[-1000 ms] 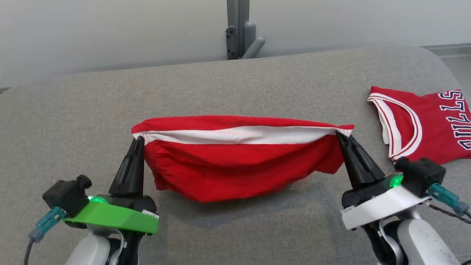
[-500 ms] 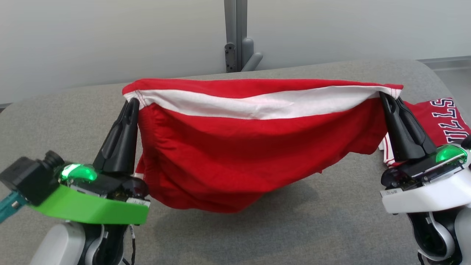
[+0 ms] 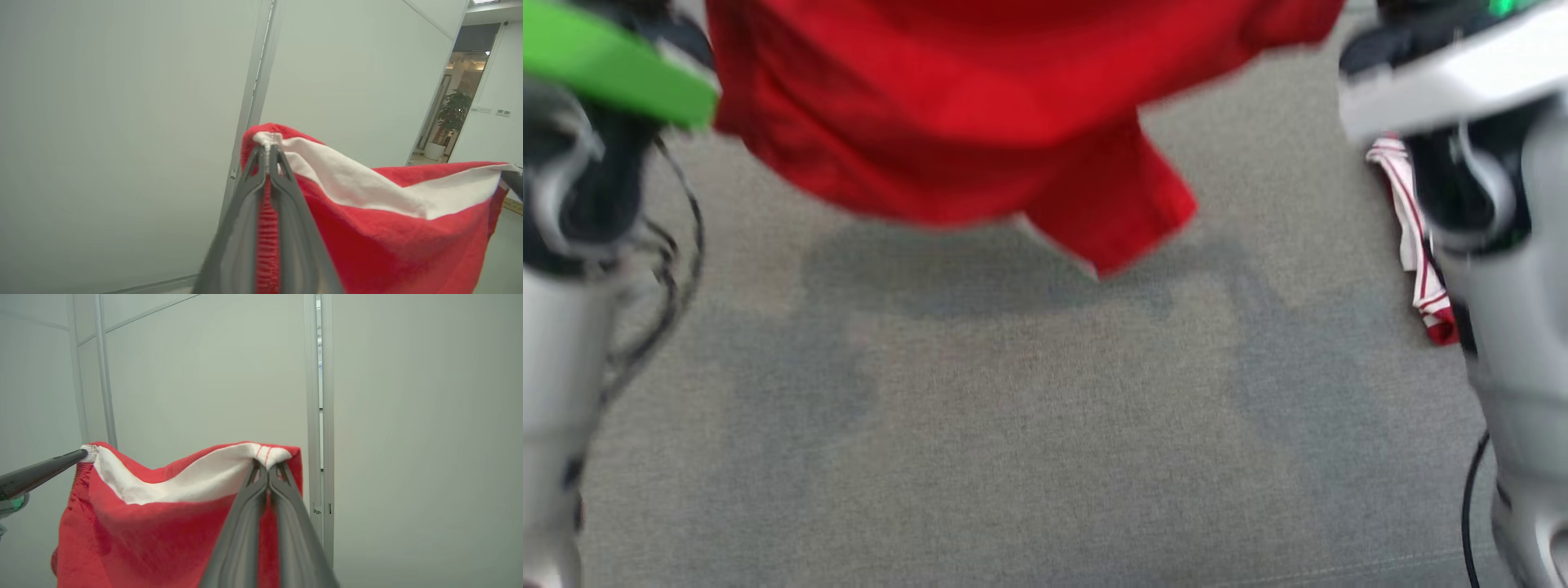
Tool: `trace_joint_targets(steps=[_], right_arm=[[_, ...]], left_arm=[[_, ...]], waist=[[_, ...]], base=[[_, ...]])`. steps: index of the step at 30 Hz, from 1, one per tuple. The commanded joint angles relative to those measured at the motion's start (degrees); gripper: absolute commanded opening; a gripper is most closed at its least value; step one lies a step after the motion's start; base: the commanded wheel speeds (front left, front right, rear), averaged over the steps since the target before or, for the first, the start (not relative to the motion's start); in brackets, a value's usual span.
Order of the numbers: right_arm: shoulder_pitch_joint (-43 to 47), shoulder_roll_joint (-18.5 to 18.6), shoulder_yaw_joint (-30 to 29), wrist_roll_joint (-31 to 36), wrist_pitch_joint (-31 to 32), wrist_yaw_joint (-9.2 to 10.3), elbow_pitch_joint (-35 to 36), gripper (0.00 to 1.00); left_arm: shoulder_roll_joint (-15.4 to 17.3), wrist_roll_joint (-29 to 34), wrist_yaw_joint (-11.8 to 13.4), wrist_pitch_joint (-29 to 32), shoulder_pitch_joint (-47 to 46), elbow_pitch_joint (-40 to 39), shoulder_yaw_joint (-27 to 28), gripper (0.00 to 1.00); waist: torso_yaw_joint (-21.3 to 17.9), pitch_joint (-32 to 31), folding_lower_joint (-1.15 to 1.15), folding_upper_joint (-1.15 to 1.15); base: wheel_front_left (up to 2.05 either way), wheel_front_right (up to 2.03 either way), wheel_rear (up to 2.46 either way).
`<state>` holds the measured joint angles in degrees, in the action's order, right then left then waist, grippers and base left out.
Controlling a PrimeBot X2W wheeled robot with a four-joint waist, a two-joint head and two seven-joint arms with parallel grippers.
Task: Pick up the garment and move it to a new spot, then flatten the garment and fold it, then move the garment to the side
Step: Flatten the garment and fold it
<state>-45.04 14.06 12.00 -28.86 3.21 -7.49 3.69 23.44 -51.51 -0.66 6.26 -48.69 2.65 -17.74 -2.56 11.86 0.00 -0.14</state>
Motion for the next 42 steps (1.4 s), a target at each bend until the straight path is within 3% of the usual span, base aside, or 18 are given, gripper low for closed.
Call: trace_joint_targets(steps=[1,6,10,16,20,27,31,37,42], right_arm=[[-5.6,-1.3,0.4,1.2,-1.9,0.02,-3.4,0.0],[-21.3,-5.8,0.0,6.2,-10.6,0.02,-15.2,0.0],[-25.9,-8.8,0.3,6.0,-15.1,0.02,-20.3,0.0],[-19.8,-9.6,6.3,4.1,-17.8,0.02,-26.8,0.0],[-15.8,-9.3,8.2,2.6,-18.3,0.02,-28.7,0.0],[-6.0,-7.2,7.6,2.3,-18.4,0.02,-23.8,0.0],[0.9,-5.6,5.8,3.2,-18.4,0.02,-18.8,0.0],[13.1,-5.3,1.3,4.6,-18.4,0.03,-11.2,0.0],[24.3,-5.7,-1.3,4.8,-18.4,0.06,-5.5,0.0]], left_arm=[[0.4,2.0,-0.4,0.0,-5.7,3.0,-0.1,0.0],[-1.0,7.7,-2.0,-5.0,-23.2,13.4,0.1,0.0],[-1.3,11.5,-4.7,-11.5,-30.2,19.6,-1.6,0.0],[-1.8,9.4,-6.6,-17.3,-25.3,31.5,-3.9,0.0],[-2.0,7.0,-6.8,-18.8,-21.1,33.6,-5.0,0.0],[1.0,-1.7,-6.9,-21.1,-8.3,24.1,-7.9,0.0],[2.2,-4.0,-6.9,-21.4,0.6,17.2,-5.5,0.0],[-2.1,-1.0,-6.8,-21.4,15.3,7.1,3.1,0.0],[-9.3,1.5,-6.8,-21.5,27.3,1.0,8.5,0.0]], waist=[[-2.0,9.6,0.0,0.14],[-4.5,15.2,0.0,0.14],[-6.0,19.6,0.0,0.14],[-6.5,25.5,0.0,0.14],[-6.1,26.0,0.0,0.14],[-4.3,24.2,0.0,0.14],[-2.7,22.3,0.0,0.14],[-1.1,18.3,0.0,0.14],[-0.3,12.8,0.0,0.14]], base=[[0.0,0.0,0.0],[0.0,0.0,0.0],[0.0,0.0,0.0],[0.0,0.0,0.0],[0.0,0.0,0.0],[0.0,0.0,0.0],[0.0,0.0,0.0],[0.0,0.0,0.0],[0.0,0.0,0.0]])
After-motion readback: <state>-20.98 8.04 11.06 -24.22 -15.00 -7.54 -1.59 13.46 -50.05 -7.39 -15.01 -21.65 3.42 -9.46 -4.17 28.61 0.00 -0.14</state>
